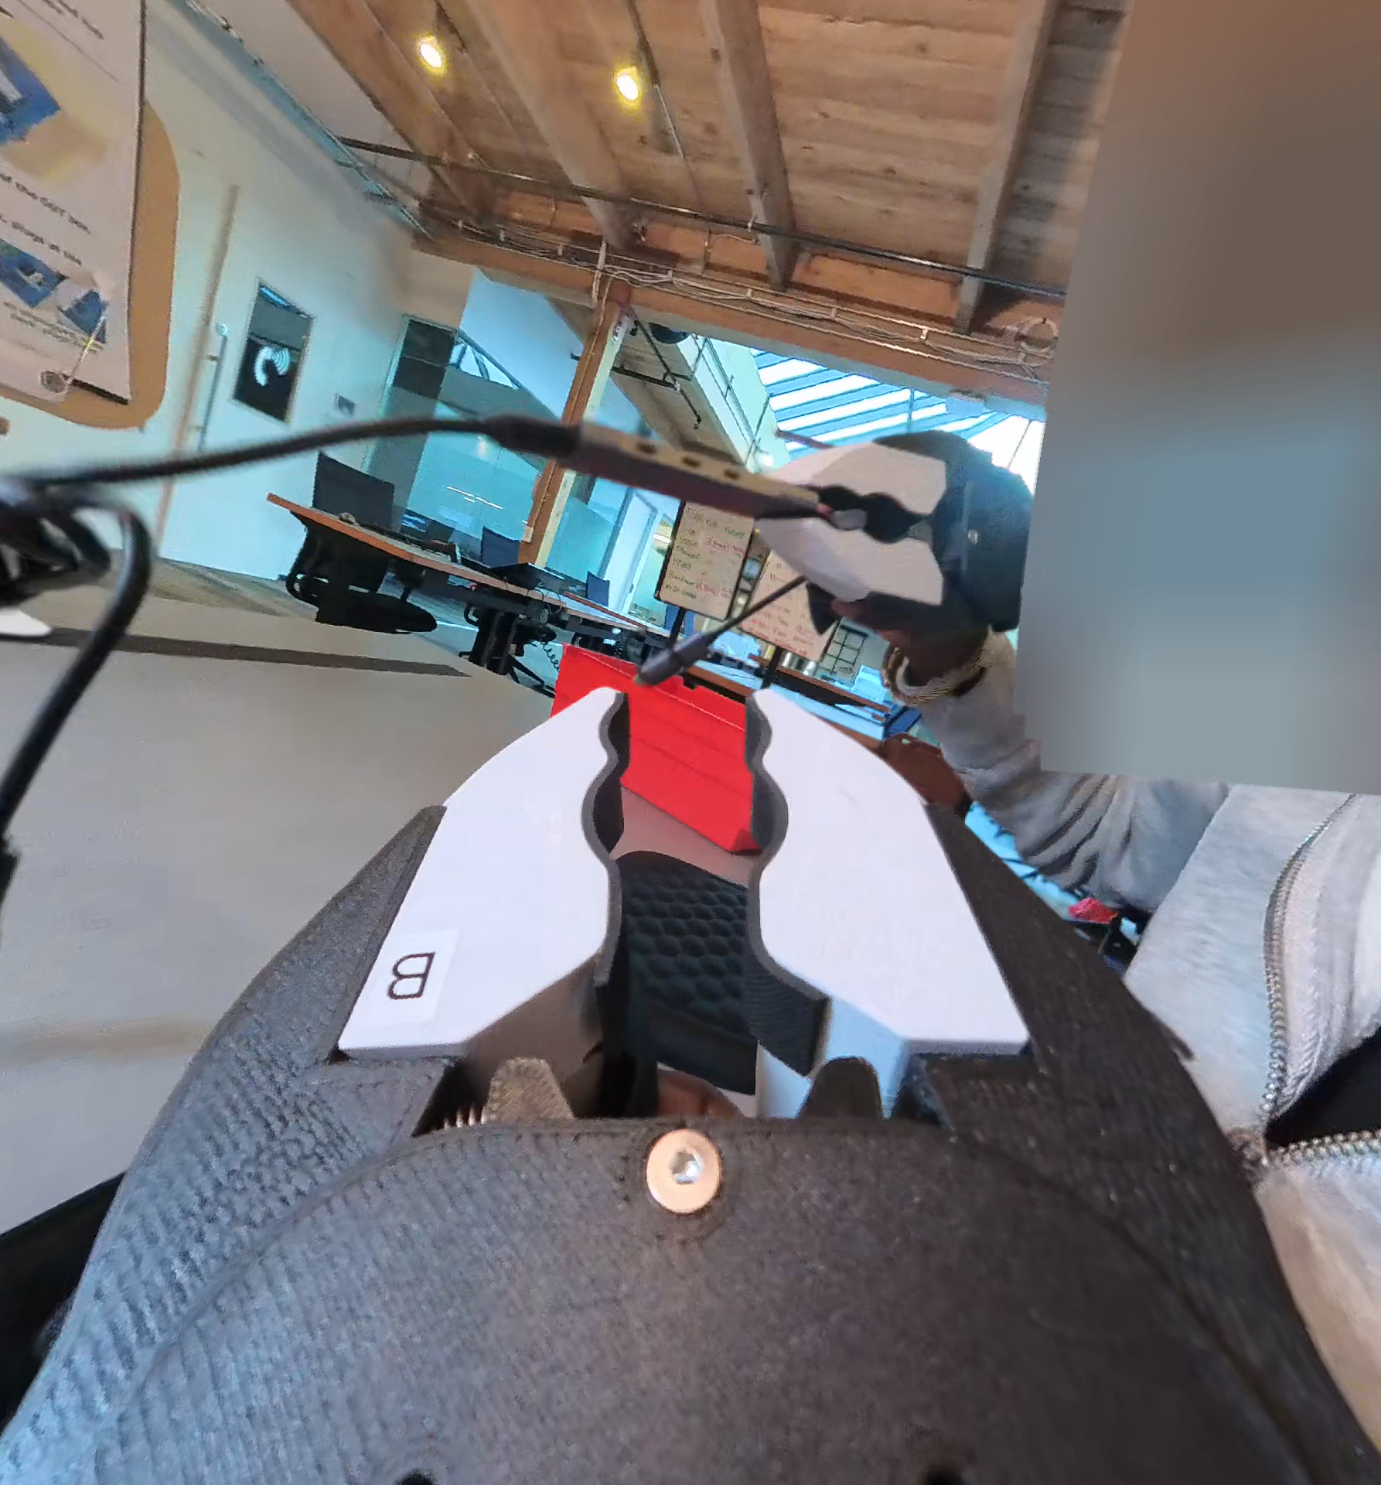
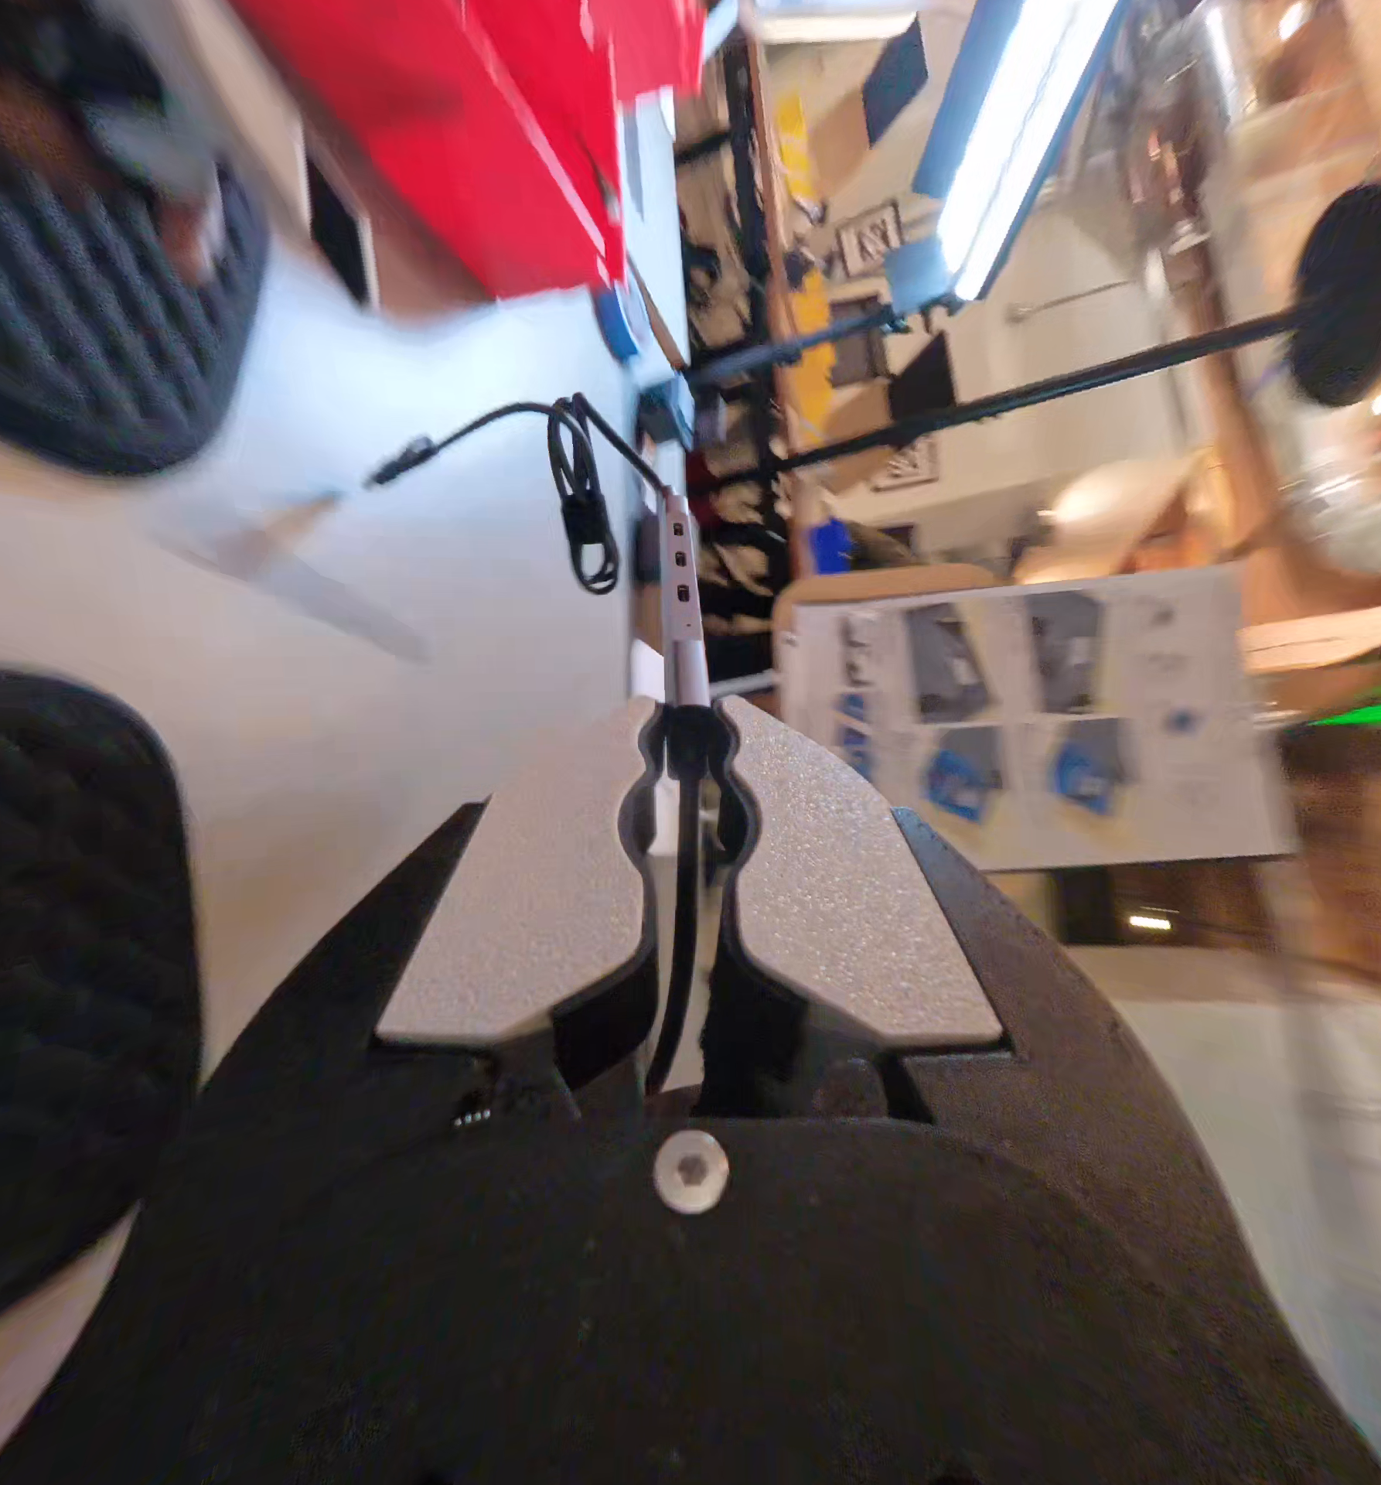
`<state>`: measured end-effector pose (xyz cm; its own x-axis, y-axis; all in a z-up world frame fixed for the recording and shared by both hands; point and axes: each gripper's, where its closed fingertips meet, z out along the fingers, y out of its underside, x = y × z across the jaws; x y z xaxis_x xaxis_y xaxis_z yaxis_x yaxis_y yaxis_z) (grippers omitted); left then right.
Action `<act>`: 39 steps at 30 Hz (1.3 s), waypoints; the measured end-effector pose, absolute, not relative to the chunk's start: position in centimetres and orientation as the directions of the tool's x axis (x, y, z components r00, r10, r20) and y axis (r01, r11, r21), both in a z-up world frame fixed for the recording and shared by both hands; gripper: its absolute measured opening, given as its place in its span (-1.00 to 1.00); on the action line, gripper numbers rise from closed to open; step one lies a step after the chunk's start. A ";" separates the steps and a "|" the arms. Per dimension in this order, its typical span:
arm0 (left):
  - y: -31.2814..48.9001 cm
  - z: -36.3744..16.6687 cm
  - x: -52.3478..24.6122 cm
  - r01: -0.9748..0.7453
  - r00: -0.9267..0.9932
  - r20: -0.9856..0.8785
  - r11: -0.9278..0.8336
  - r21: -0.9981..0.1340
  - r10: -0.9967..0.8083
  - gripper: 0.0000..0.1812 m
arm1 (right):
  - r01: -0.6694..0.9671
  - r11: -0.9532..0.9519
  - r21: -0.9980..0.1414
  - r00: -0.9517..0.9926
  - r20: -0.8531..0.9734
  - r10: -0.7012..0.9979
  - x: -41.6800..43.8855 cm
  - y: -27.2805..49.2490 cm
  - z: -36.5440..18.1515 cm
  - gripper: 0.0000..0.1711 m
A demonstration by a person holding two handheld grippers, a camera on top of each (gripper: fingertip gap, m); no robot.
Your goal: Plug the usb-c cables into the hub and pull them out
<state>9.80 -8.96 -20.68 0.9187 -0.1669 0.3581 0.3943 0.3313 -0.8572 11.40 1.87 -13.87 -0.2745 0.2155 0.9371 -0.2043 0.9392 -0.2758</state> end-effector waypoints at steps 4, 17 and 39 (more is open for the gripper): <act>-8.9 -20.8 10.6 0.314 0.949 0.285 0.315 -0.896 -0.135 -0.69 | -0.124 0.989 0.086 -0.179 0.978 -0.107 12.3 2.2 -19.3 -0.89; -4.1 -26.6 17.6 -0.162 0.986 -0.156 -0.117 -0.980 -0.065 -0.62 | -0.096 0.987 -0.132 -0.340 0.936 0.093 20.3 1.9 -30.8 -0.89; -8.1 -24.4 14.1 -0.066 0.996 -0.065 0.016 -0.998 0.062 -0.70 | -0.260 0.939 -0.225 -0.491 0.868 0.072 26.1 3.2 -33.8 -0.66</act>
